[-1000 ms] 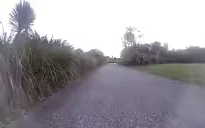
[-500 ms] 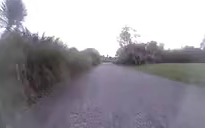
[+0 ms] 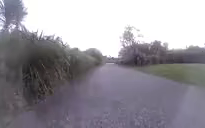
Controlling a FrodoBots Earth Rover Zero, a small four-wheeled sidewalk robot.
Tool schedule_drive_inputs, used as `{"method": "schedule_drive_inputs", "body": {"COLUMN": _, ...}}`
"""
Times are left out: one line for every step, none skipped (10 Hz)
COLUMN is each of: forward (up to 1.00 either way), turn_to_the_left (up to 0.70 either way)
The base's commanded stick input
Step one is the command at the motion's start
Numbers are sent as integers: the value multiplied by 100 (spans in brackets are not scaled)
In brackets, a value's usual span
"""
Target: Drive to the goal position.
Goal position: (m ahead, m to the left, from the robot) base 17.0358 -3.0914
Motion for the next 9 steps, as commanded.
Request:
{"method": "schedule_drive_inputs", "body": {"forward": 85, "turn_to_the_left": 0}}
{"method": "schedule_drive_inputs", "body": {"forward": 85, "turn_to_the_left": 0}}
{"method": "schedule_drive_inputs", "body": {"forward": 85, "turn_to_the_left": 0}}
{"method": "schedule_drive_inputs", "body": {"forward": 85, "turn_to_the_left": -11}}
{"method": "schedule_drive_inputs", "body": {"forward": 85, "turn_to_the_left": -22}}
{"method": "schedule_drive_inputs", "body": {"forward": 85, "turn_to_the_left": -34}}
{"method": "schedule_drive_inputs", "body": {"forward": 85, "turn_to_the_left": -34}}
{"method": "schedule_drive_inputs", "body": {"forward": 85, "turn_to_the_left": -34}}
{"method": "schedule_drive_inputs", "body": {"forward": 85, "turn_to_the_left": -34}}
